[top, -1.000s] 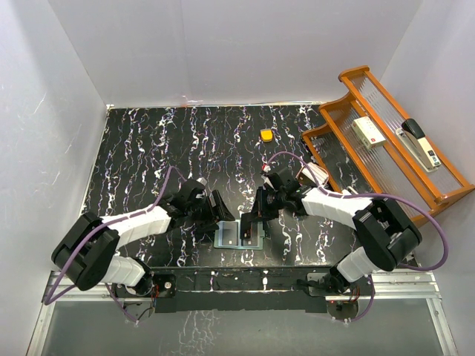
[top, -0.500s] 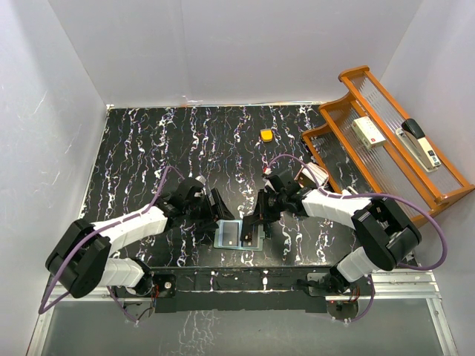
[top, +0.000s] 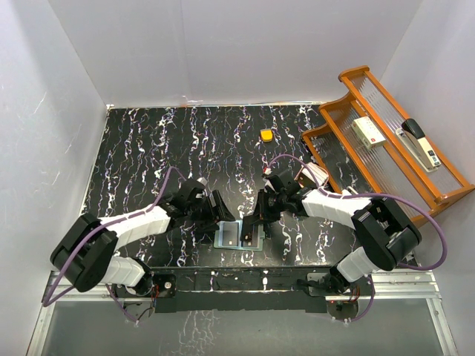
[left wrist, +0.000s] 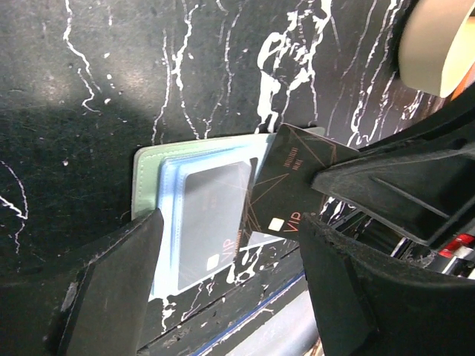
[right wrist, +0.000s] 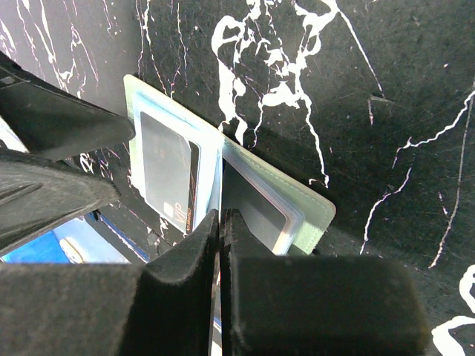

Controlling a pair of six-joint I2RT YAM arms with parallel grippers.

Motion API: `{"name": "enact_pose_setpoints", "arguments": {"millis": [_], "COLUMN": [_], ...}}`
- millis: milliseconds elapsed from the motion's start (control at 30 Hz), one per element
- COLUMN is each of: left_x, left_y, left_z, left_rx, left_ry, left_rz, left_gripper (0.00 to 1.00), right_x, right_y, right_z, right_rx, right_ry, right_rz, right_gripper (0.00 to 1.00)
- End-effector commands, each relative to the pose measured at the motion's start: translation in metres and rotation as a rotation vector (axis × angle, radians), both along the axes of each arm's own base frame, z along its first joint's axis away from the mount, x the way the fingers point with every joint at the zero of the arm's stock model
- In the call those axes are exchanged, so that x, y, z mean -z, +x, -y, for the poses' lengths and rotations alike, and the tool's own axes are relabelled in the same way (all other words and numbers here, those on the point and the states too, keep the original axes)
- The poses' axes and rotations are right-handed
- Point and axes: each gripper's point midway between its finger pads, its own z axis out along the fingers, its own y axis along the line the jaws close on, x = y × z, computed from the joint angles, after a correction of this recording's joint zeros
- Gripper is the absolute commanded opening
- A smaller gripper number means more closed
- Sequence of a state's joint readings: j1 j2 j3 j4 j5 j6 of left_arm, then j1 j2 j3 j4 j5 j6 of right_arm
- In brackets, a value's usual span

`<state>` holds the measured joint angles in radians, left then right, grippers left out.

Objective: Put the credit cards into the card holder
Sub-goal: Turn over the card slot in the card holder.

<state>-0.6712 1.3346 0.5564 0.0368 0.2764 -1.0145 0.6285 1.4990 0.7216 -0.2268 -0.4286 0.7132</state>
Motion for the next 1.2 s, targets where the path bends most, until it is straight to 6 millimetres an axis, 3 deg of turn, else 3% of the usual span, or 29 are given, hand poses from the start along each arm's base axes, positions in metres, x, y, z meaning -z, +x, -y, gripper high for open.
{"name": "enact_pose_setpoints", "arguments": {"millis": [0, 433, 933, 1167], "left_x": [0.006, -0.014, -0.002, 0.001], "left_y": [-0.004, -0.006, -0.005, -0.009], "left_z": [0.002, 0.018, 0.007, 0.013], "left_rx": [0.015, 0.042, 0.049, 0.054], "left_ry": [-0.023, -0.124, -0.014, -0.065], "left_rz": [-0.013, -0.007, 0.008, -0.009], "left_gripper": [0.72, 0.70, 0.71, 0.71], "right_x": [0.003, 0.009, 0.008, 0.010], "right_y": [0.000, -0.004, -0.005, -0.005], "right_z": [0.003, 0.006, 0.007, 0.007], "right_rx": [-0.001, 0.003, 0.003, 0.004], "right_ry": [-0.012, -0.022, -0.021, -0.024], "right_rz": [0.031, 0.019, 0.020, 0.018], "right_gripper": [0.00, 0.00, 0.00, 0.00]}}
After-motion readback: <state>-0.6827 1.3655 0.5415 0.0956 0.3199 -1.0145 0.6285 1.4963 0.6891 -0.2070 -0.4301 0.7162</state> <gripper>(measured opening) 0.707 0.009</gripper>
